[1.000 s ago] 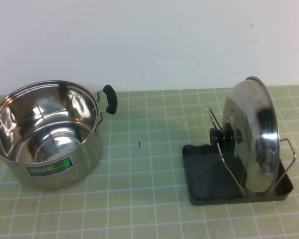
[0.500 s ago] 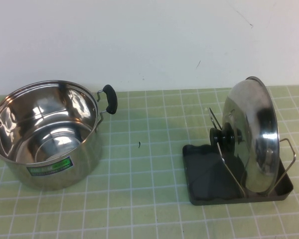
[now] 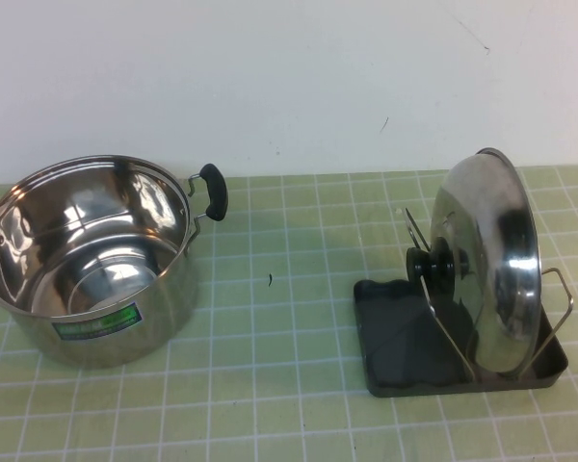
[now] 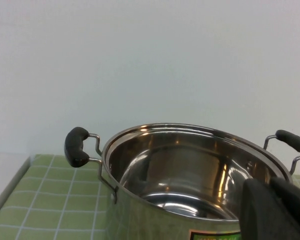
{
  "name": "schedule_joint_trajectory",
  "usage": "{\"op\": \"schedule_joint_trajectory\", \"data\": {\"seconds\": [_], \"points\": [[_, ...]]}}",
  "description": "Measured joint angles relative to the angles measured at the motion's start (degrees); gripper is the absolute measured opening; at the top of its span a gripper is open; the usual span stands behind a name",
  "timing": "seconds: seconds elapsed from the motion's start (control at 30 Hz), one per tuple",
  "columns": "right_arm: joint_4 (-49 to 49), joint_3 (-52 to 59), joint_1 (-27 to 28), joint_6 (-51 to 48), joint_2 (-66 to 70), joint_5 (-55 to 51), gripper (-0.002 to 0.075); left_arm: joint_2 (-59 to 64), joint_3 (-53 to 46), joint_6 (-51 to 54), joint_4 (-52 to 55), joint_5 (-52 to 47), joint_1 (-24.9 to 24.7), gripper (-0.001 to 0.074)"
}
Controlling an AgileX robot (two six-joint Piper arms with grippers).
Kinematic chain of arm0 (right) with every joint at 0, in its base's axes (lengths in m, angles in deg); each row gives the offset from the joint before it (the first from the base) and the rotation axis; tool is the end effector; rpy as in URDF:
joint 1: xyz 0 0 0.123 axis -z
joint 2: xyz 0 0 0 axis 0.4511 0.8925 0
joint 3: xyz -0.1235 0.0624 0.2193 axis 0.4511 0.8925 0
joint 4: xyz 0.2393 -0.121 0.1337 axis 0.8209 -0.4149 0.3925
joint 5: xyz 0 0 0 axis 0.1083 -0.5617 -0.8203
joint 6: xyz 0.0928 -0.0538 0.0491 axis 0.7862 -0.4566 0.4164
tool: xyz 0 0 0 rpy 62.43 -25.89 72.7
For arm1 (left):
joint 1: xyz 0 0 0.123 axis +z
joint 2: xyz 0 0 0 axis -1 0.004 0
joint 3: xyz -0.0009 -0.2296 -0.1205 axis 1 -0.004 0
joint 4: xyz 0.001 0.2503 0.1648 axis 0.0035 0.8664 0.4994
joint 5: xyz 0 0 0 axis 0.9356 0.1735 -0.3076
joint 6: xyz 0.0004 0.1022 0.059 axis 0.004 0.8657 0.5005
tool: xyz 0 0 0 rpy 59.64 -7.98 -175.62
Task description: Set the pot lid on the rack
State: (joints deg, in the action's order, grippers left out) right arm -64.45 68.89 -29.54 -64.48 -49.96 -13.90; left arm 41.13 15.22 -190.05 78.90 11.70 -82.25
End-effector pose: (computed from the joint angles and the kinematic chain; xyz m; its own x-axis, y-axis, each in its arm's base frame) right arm 0.1572 0.0069 0.1845 -0.0991 -0.2052 -0.9737 -0.0644 0.9778 -0.1995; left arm 0.1622 -0.0025 0.2263 0.0201 -0.1984 -0.9799 0.0768 0.9775 -0.1963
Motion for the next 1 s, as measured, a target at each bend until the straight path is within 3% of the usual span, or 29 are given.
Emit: {"op": "schedule_joint_trajectory", "data": {"seconds": [0.2,0.3,0.5,0.73,1.0], "points": [[-3.7,0.0,9.4,1.2,0.0,-4.3,0.0031,0.0,0.0,0.2,0.2,3.2,0.0,0.0001],[-4.1,0.0,11.5,1.4,0.0,-7.9,0.0031,0.0,0.0,0.2,0.3,5.0,0.0,0.0001],[-4.2,-0.1,10.4,6.1,0.0,-8.9,0.0031,0.0,0.0,0.2,0.6,8.1,0.0,0.0001],[-4.7,-0.1,3.9,13.9,0.0,-8.9,0.0031,0.0,0.0,0.2,1.0,11.5,0.0,0.0001],[-6.3,-0.1,1.2,15.1,0.0,-8.9,0.0031,0.0,0.0,0.2,1.4,15.6,0.0,0.0001]]}}
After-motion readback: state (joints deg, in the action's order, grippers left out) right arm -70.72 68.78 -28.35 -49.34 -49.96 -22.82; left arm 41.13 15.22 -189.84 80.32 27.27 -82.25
